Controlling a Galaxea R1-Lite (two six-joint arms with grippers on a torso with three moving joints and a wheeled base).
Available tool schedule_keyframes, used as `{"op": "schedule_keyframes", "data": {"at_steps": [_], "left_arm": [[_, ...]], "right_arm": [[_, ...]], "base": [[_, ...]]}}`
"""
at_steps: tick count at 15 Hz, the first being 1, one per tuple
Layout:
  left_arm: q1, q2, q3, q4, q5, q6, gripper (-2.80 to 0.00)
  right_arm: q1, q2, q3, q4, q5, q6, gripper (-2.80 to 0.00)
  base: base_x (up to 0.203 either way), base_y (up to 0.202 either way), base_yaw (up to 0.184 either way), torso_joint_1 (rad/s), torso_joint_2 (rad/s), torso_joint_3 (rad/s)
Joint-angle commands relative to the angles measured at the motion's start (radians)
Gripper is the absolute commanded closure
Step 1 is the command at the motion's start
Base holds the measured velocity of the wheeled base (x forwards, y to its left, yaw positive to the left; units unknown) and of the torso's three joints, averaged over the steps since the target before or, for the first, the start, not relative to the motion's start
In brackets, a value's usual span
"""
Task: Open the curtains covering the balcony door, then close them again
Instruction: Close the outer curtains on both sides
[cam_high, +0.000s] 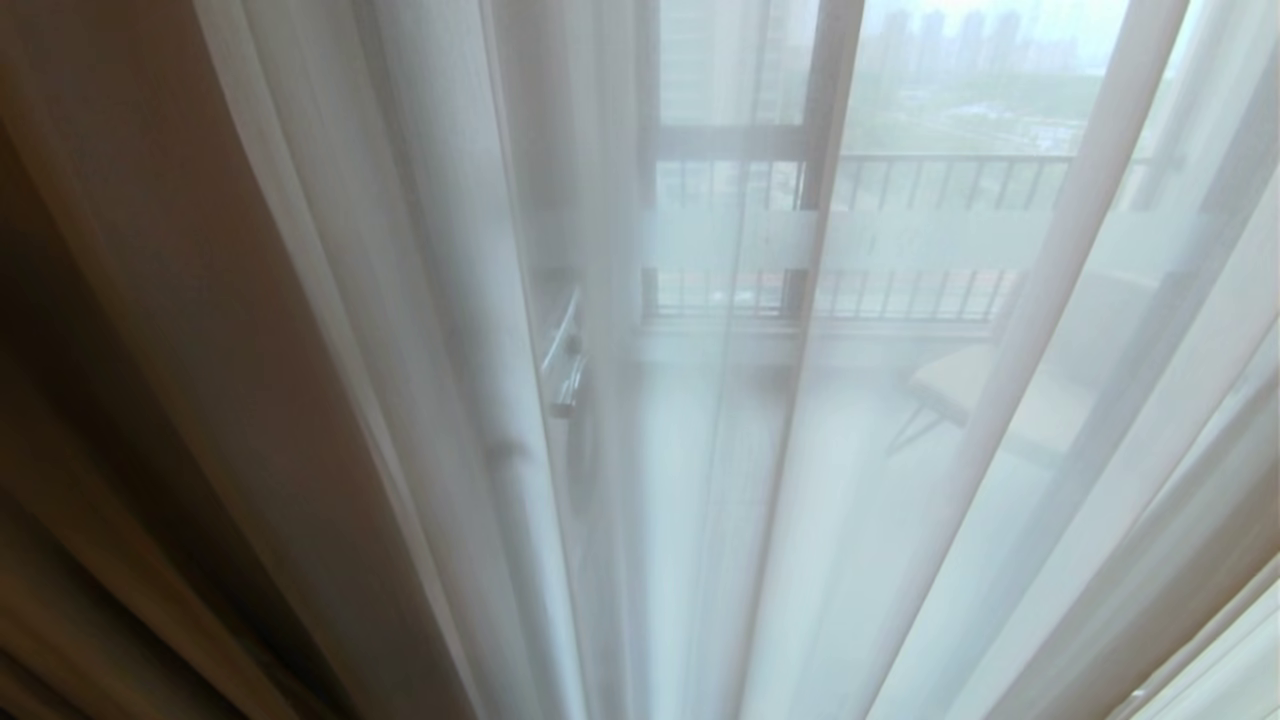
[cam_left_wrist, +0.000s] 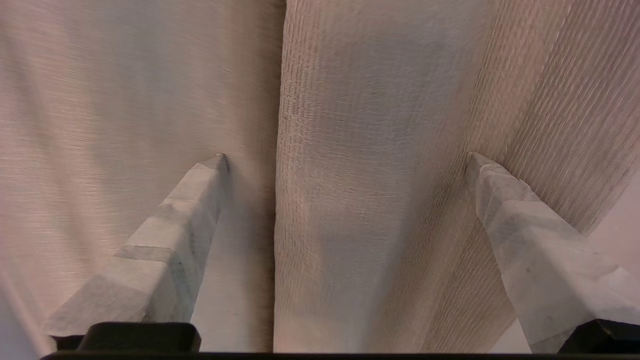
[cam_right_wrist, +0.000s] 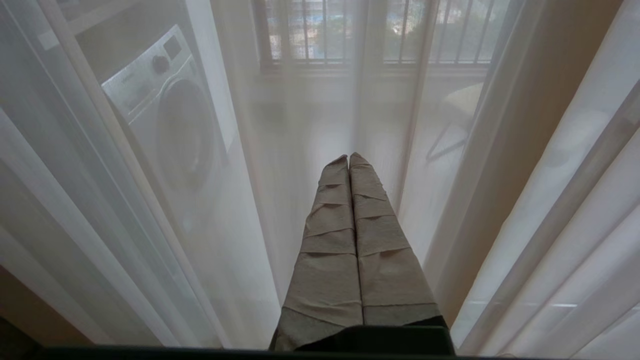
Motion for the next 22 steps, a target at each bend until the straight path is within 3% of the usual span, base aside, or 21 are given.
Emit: {"op": "schedule_keyframes", "data": {"at_steps": [1,6,12,17,22], "left_arm": [[-0.024,0.0,0.001,-0.01,-0.003,-0.01,-2.8],[-0.074,-0.02,0.001,-0.011,-0.01,-0.058,-2.8],[-0.078,-0.012,0.0,-0.029,-0.17,-0.102,-2.8],[-0.078,0.017,-0.004,-0.129,-0.209,-0.112,-2.8],[-0.078,0.033,-0.014,-0.146,-0.204,-0.111,-2.8]], "right_arm": [[0.0,0.0,0.0,0.0,0.0,0.0,0.0],[0.0,0.0,0.0,0.0,0.0,0.0,0.0],[0.0,0.0,0.0,0.0,0.0,0.0,0.0],[0.0,0.0,0.0,0.0,0.0,0.0,0.0],[0.0,0.0,0.0,0.0,0.0,0.0,0.0]], "base": [[0.0,0.0,0.0,0.0,0.0,0.0],[0.0,0.0,0.0,0.0,0.0,0.0],[0.0,0.0,0.0,0.0,0.0,0.0],[0.0,0.0,0.0,0.0,0.0,0.0],[0.0,0.0,0.0,0.0,0.0,0.0]]}}
